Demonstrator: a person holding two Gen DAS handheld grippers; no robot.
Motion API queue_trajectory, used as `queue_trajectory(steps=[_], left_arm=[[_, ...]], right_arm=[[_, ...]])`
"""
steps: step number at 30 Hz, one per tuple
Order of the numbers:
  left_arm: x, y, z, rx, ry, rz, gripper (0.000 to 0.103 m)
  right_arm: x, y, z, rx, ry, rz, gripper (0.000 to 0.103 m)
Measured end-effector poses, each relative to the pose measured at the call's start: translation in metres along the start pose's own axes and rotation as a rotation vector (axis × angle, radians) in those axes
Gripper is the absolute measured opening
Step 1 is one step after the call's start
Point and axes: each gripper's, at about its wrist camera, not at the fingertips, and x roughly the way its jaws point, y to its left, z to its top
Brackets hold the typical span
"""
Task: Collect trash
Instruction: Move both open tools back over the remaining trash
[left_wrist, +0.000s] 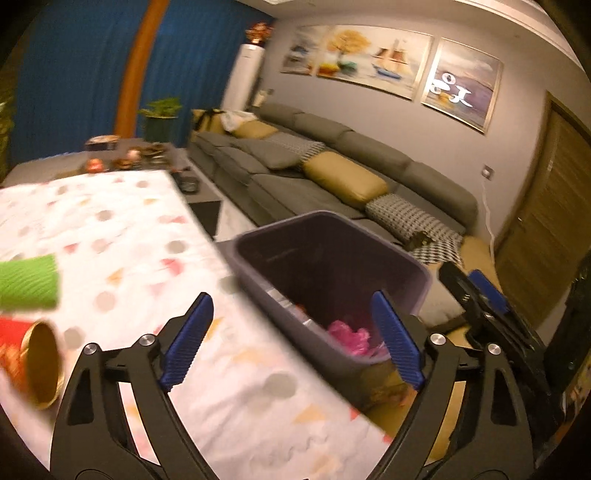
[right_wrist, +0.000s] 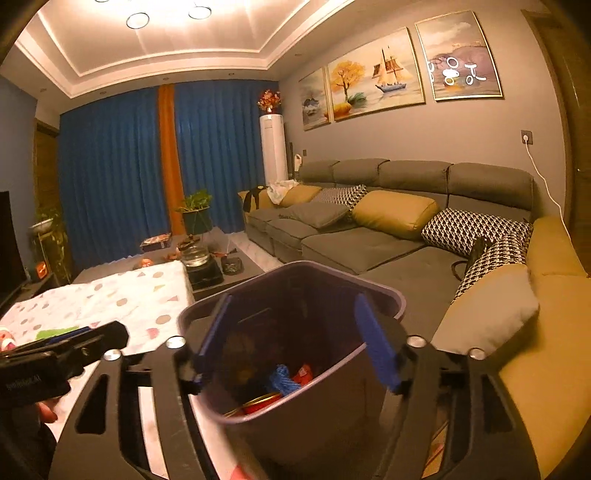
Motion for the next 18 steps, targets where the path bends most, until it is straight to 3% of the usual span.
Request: queue_trajectory(steps=[8, 18], left_arm=[[-0.069, 0.046, -0.028, -0.108, -0.031, 0.23, 0.096], [-0.163, 0.119, -0.059, -0.195, -0.111, 0.469, 0.097]], right_arm=[[-0.033, 0.051, -0.014, -0.045, 0.033, 0.123, 0.075], [-0.052, 0.14, -0.035, -0.122, 0.094, 0.289, 0.075]])
